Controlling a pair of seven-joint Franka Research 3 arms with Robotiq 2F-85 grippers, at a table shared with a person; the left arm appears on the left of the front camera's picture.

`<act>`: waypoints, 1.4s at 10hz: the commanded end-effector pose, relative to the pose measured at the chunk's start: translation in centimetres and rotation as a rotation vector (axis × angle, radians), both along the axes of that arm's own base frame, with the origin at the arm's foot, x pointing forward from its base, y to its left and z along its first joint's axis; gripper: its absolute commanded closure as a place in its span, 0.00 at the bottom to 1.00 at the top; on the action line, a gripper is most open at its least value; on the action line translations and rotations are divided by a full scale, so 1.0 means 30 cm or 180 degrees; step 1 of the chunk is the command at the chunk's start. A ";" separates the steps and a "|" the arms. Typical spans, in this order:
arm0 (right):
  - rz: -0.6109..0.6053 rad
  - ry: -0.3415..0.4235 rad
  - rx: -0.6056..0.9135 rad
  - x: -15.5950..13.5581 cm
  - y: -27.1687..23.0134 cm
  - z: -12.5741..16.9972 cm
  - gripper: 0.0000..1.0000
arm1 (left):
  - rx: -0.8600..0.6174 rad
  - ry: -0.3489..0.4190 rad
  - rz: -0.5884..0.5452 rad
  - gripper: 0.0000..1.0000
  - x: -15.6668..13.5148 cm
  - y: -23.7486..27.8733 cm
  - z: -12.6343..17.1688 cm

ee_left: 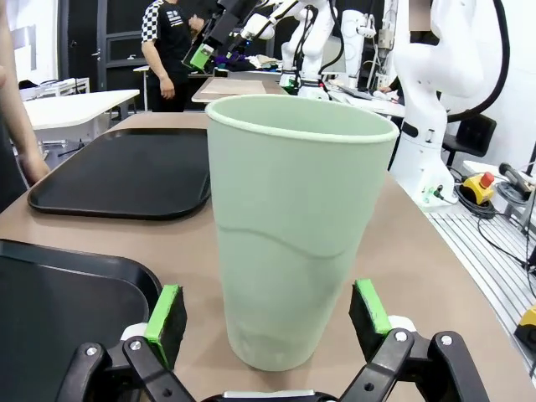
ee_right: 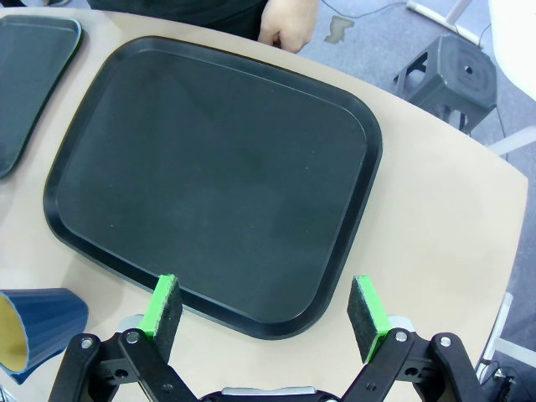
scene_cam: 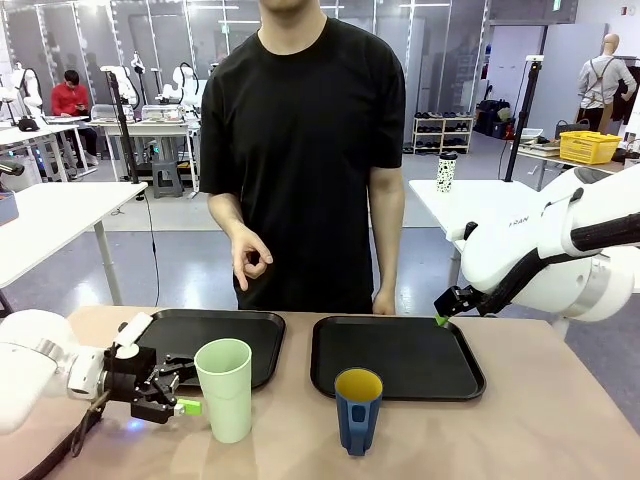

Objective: Sort and store the cups by type.
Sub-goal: Pick up the Reusable plastic cup.

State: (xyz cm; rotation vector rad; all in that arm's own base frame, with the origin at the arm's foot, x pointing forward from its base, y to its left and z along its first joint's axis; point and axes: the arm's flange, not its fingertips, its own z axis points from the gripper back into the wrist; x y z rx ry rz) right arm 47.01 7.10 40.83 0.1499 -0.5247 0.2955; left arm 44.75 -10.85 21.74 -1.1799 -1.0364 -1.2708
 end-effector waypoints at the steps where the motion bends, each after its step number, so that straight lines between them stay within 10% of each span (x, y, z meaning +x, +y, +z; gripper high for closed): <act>1: 0.0012 0.0004 0.0036 -0.005 -0.010 -0.002 0.00 | 0.0009 0.0042 0.0012 0.00 0.024 -0.035 -0.023; 14: 0.0012 0.0004 0.0036 -0.005 -0.010 -0.002 0.00 | -0.0195 -0.0056 -0.0359 0.00 0.059 -0.219 -0.035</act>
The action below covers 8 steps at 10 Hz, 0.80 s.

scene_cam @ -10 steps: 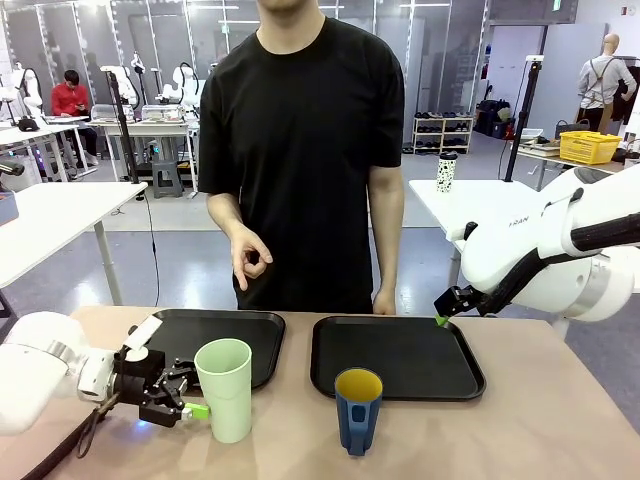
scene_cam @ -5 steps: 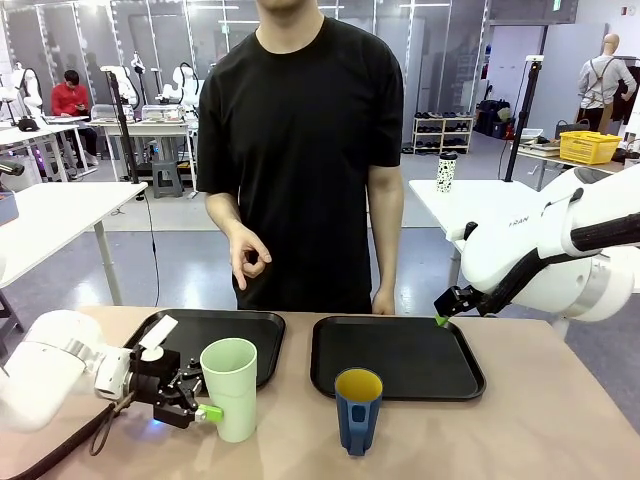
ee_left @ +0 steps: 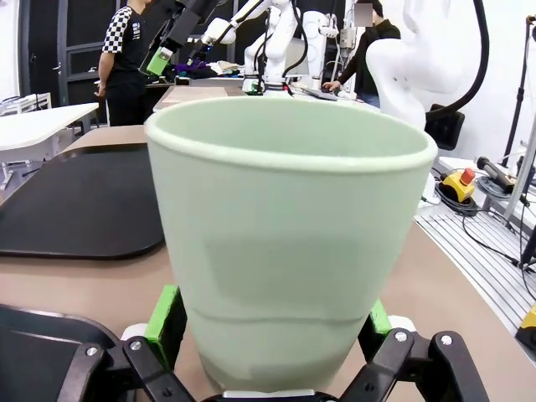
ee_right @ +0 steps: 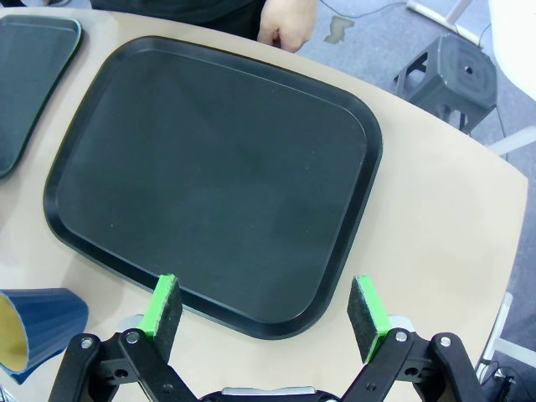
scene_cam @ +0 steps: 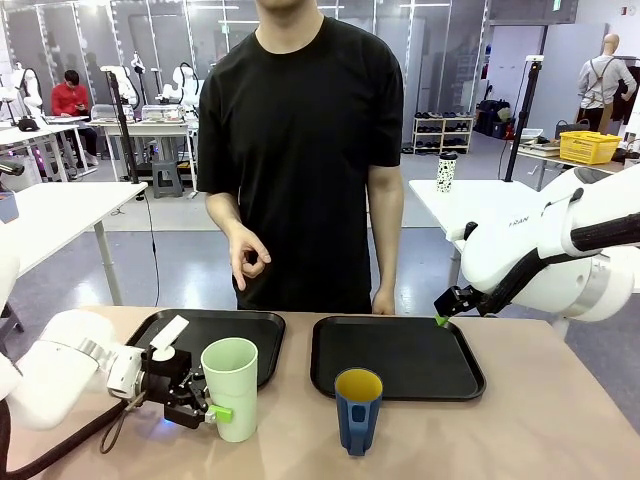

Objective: Sort and store the cups by type.
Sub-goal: Pick up the Reusable plastic cup.

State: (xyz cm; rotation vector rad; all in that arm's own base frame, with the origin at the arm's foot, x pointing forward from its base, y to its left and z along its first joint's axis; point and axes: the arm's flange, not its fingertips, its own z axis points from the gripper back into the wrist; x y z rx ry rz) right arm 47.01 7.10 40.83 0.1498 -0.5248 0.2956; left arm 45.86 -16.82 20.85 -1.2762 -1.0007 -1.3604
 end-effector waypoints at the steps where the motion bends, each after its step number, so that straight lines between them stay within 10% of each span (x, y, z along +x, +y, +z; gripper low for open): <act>1: 0.0012 0.0004 0.0036 -0.005 -0.010 -0.003 0.00 | -0.0116 -0.0039 0.0032 0.00 0.026 -0.025 -0.004; 4: 0.0012 0.0004 0.0036 -0.005 -0.010 -0.003 0.00 | -0.0152 -0.0007 -0.0102 0.00 0.025 -0.030 -0.011; 8: 0.0012 0.0004 0.0036 -0.005 -0.010 -0.003 0.00 | -0.0200 -0.0011 -0.0269 0.37 0.011 -0.044 -0.014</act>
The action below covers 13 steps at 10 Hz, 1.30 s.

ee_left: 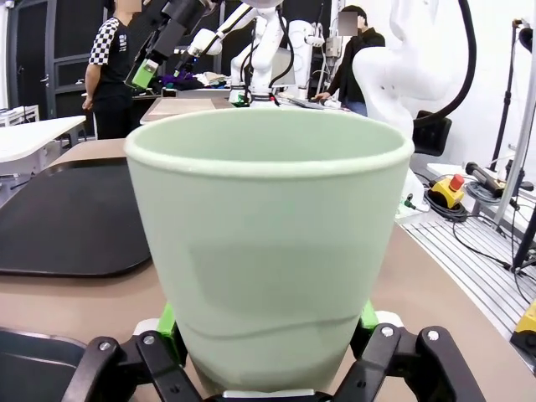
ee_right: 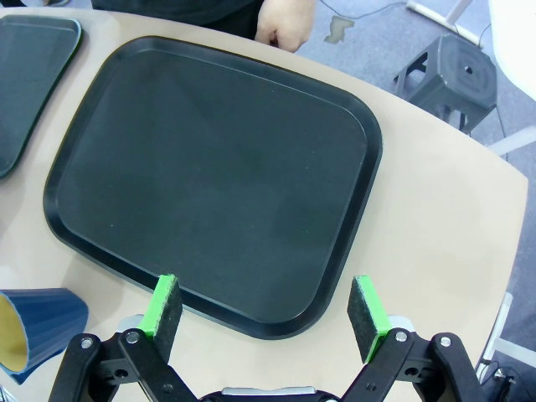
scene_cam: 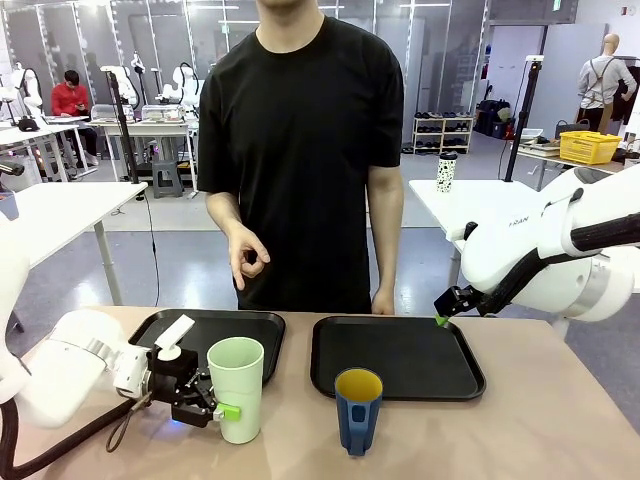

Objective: Sort and store the cups by type.
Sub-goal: Pick up the Reusable plastic cup.

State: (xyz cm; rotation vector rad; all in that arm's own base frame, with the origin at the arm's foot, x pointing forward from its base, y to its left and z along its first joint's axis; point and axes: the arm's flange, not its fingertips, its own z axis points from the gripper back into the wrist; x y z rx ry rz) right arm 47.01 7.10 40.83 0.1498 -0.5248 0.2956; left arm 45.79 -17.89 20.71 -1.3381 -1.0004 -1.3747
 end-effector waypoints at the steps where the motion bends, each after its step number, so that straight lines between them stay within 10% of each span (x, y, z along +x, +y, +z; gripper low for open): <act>1: 0.0012 0.0004 0.0036 -0.005 -0.010 -0.003 0.00 | -0.0073 -0.0052 -0.0102 0.45 0.009 -0.010 0.000; 8: 0.0012 0.0004 0.0036 -0.005 -0.010 -0.003 0.00 | -0.0004 -0.0201 0.0099 0.45 -0.128 0.119 0.314; 13: 0.0012 0.0004 0.0036 -0.005 -0.010 -0.003 0.00 | 0.0049 -0.0267 0.0202 0.45 -0.121 0.138 0.327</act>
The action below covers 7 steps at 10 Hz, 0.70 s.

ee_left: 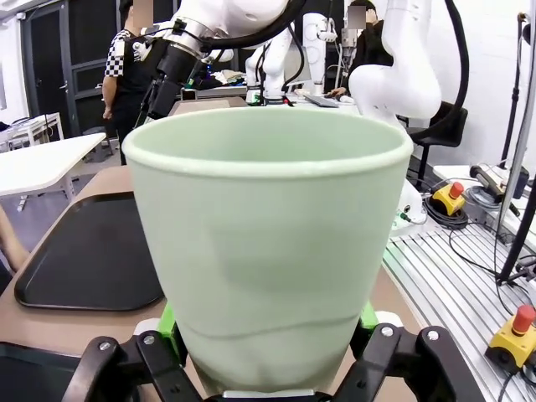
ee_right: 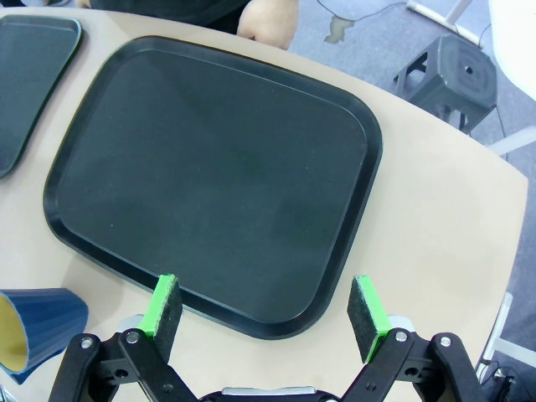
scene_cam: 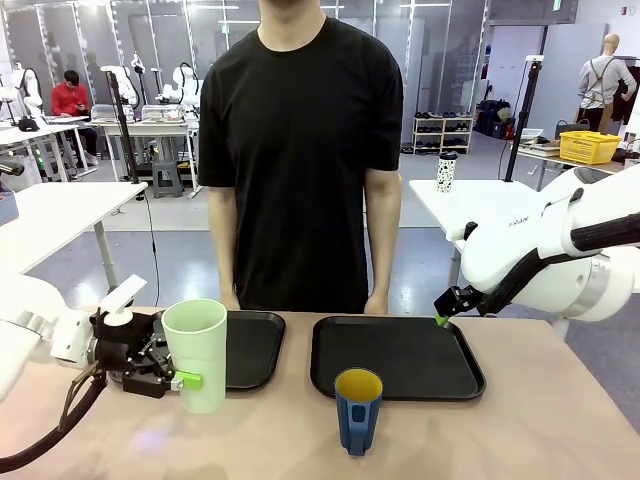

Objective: Sort and store the cups by type.
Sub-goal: Pick up the Reusable plastic cup.

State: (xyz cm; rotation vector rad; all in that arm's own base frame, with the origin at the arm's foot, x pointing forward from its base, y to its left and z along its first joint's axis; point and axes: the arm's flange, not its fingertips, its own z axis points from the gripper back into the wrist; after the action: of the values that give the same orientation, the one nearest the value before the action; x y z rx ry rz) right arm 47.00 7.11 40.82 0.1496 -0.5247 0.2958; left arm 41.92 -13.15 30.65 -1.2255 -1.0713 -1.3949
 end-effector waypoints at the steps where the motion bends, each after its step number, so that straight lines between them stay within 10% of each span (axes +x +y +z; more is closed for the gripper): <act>1: 0.0012 0.0004 0.0037 -0.005 -0.010 -0.002 0.00 | -0.0030 -0.0006 -0.0020 0.45 0.008 -0.020 -0.005; 7: 0.0012 0.0004 0.0037 -0.005 -0.010 -0.002 0.00 | -0.0030 -0.0006 -0.0020 0.45 0.008 -0.020 -0.005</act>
State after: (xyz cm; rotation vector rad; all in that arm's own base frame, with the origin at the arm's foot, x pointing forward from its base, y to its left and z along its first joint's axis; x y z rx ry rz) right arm 47.00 7.11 40.83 0.1496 -0.5247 0.2958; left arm 41.87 -13.48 30.39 -1.2339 -1.0638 -1.3967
